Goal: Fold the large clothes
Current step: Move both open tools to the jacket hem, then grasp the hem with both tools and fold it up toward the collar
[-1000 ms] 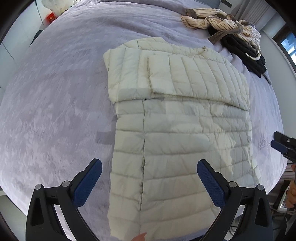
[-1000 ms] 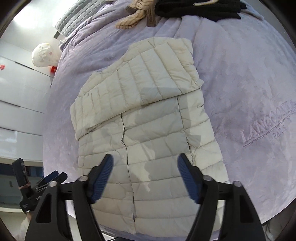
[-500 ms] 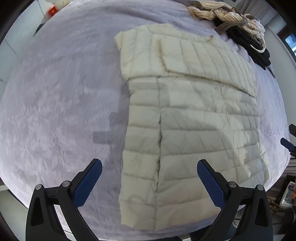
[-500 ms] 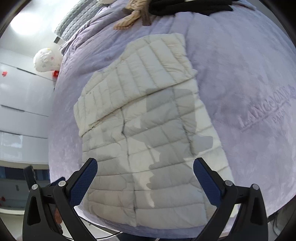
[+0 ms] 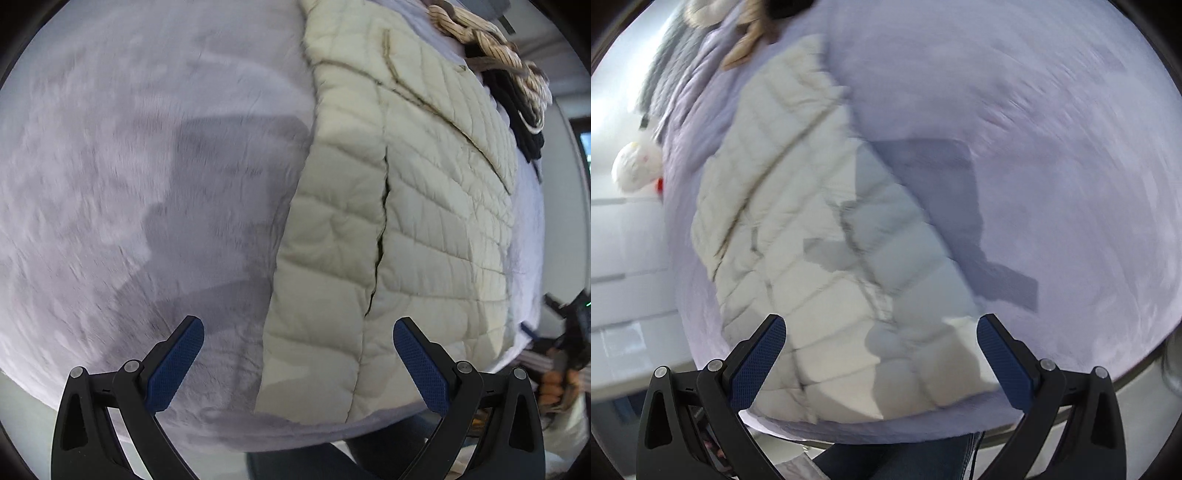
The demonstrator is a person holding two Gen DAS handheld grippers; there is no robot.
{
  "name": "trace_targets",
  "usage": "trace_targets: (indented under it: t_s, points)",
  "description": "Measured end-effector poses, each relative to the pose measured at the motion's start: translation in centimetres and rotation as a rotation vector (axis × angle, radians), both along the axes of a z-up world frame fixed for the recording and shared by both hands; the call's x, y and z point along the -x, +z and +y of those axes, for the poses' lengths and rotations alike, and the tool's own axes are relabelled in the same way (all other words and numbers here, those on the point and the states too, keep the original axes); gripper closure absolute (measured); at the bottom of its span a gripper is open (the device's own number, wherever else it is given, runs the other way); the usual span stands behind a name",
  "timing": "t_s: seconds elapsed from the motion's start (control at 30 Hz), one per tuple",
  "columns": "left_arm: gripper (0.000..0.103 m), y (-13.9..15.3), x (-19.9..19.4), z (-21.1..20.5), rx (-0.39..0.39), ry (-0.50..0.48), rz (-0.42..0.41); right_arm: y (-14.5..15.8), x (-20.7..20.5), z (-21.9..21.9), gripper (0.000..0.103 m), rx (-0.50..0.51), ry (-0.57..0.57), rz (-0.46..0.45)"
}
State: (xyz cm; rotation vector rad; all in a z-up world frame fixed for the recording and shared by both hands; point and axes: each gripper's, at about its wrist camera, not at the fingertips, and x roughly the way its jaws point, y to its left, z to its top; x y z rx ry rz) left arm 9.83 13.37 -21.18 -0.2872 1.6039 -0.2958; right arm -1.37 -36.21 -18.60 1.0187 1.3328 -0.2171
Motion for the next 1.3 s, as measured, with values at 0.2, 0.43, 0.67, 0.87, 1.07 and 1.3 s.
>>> trace_targets:
  t_s: [0.2, 0.43, 0.67, 0.87, 1.07, 1.3]
  points:
    - [0.000, -1.5, 1.3, -0.6, 0.135, 0.002, 0.056, -3.6, 4.1, -0.7, 0.000, -0.193, -0.169, -0.028]
    - [0.000, -2.6, 1.8, -3.0, 0.224, -0.005, 0.108, -6.6, 4.6, 2.5, 0.000, -0.402, -0.241, -0.100]
    - [0.033, -2.7, 1.1, -3.7, 0.235, 0.001, 0.120, -7.2, 3.4, 4.6, 0.000, -0.465, -0.280, -0.149]
    - [0.087, -2.3, 0.8, -4.0, 0.344, -0.069, 0.125, -7.6, 4.1, 5.8, 0.087, -0.476, -0.336, -0.121]
    - [0.087, 1.5, -0.5, -4.0, 0.462, -0.121, 0.040, -5.6, 4.2, 6.5, 0.092, -0.444, -0.335, -0.203]
    - [0.087, 7.0, -4.9, -3.6, 0.528, -0.133, -0.099, -0.6, 1.3, 5.4, 0.093, -0.409, -0.302, -0.341]
